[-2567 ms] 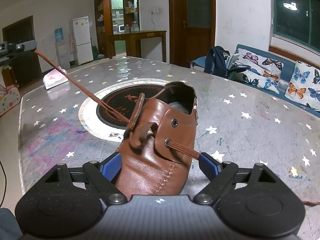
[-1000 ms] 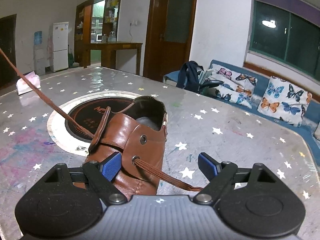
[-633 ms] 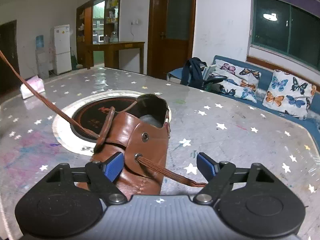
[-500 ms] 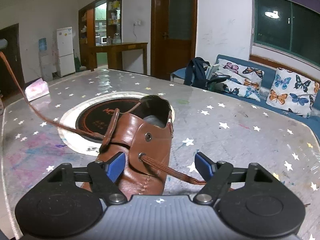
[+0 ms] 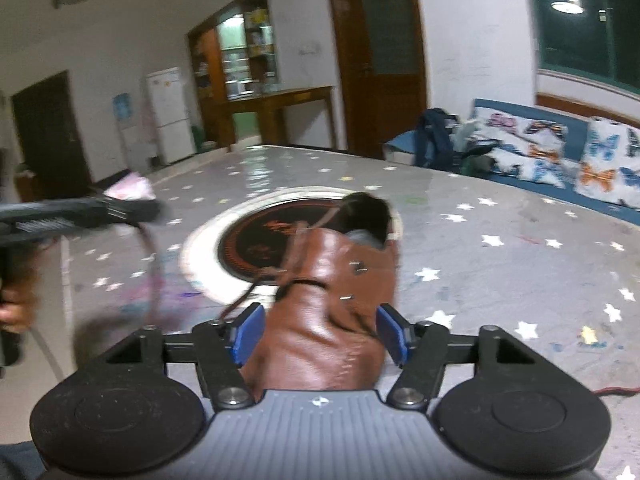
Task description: Lace up shoes with both hands
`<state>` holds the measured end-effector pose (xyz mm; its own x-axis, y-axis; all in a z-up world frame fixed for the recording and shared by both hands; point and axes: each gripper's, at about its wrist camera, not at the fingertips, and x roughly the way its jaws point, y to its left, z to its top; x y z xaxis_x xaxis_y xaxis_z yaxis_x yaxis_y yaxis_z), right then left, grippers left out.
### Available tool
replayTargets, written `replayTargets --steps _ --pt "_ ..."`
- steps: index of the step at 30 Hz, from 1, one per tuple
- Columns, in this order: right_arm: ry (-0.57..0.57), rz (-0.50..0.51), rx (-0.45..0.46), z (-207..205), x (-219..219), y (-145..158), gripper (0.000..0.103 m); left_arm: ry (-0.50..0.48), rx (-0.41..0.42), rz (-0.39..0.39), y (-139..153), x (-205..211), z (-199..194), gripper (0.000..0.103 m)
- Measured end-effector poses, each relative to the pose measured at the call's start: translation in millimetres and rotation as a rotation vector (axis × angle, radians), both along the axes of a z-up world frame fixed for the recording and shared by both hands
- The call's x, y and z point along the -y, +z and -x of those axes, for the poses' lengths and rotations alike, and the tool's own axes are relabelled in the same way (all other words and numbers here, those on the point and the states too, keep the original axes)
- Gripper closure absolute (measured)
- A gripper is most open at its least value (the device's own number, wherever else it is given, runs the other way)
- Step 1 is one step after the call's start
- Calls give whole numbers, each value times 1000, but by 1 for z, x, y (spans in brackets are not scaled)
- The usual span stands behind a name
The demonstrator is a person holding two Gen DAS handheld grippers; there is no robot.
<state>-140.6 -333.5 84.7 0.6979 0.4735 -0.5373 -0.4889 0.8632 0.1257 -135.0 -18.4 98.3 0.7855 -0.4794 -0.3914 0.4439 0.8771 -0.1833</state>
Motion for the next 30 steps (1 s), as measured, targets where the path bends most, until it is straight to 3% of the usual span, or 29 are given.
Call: replayTargets --steps 8,16,19,20,22,24,29,30 --pt "169 -42 2 17 -24 2 55 -168 -68 -12 -19 46 -18 99" --pt "174 -70 -1 11 -34 -13 64 -253 -101 64 -14 49 -22 98" --pt "174 -110 -19 8 -31 -17 75 -291 -124 109 -15 46 -22 93" --pt "178 -121 -23 7 -30 -18 86 -290 -119 109 -14 45 -20 92" --pt "181 -153 -39 6 -27 -20 96 -286 -105 107 -13 42 -17 91" --pt "160 -186 -68 3 -21 -22 96 -275 -92 116 -12 36 -16 78" --pt "73 -313 -166 -11 6 -28 96 -260 -77 86 -15 25 -10 68" --pt "63 -343 -188 -13 10 -29 96 -267 -83 75 -18 26 -9 60"
